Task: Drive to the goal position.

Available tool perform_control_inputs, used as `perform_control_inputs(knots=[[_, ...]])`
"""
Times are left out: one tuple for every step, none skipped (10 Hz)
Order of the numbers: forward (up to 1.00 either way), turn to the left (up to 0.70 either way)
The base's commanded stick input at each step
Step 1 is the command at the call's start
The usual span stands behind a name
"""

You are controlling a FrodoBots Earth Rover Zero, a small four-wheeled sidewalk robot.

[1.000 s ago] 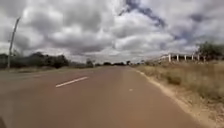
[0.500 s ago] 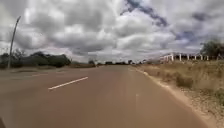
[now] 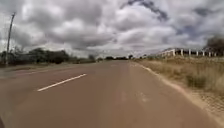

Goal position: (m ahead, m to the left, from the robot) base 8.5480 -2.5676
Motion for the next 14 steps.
perform_control_inputs(knots=[[0.85,-0.03],[0.85,-0.06],[0.85,-0.08],[0.85,-0.22],[0.85,-0.31],[0.85,-0.32],[0.85,-0.33],[0.85,-0.34],[0.85,-0.19],[0.85,-0.03],[0.85,-0.03],[0.85,-0.08],[0.85,-0.12],[0.85,-0.16]])
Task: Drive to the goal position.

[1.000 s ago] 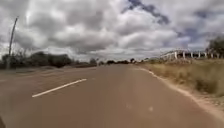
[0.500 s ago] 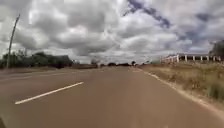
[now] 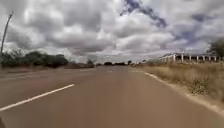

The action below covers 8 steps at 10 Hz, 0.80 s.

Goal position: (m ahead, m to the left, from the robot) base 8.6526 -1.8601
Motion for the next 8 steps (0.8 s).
perform_control_inputs(knots=[[0.85,-0.20],[0.85,-0.25],[0.85,-0.29],[0.85,-0.33],[0.85,-0.34],[0.85,-0.34],[0.85,-0.34],[0.85,-0.31]])
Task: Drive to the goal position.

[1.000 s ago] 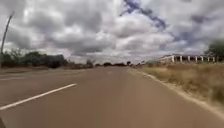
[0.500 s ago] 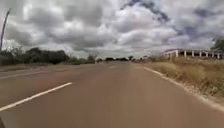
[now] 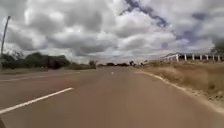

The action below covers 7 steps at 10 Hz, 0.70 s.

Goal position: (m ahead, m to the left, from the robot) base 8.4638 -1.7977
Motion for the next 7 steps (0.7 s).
perform_control_inputs(knots=[[0.85,-0.28],[0.85,-0.25],[0.85,-0.06],[0.85,0.00],[0.85,0.00],[0.85,0.00],[0.85,0.00]])
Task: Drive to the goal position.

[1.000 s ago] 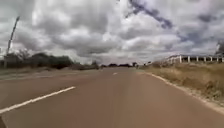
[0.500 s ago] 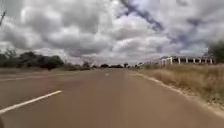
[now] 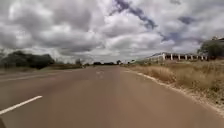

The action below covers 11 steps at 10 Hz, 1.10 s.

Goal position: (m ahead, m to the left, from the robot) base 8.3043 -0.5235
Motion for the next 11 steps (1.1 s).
perform_control_inputs(knots=[[0.85,0.00],[0.85,0.00],[0.85,0.00],[0.85,0.00],[0.85,0.00],[0.85,-0.01],[0.85,-0.02],[0.85,-0.03],[0.85,-0.04],[0.85,-0.10],[0.85,-0.33]])
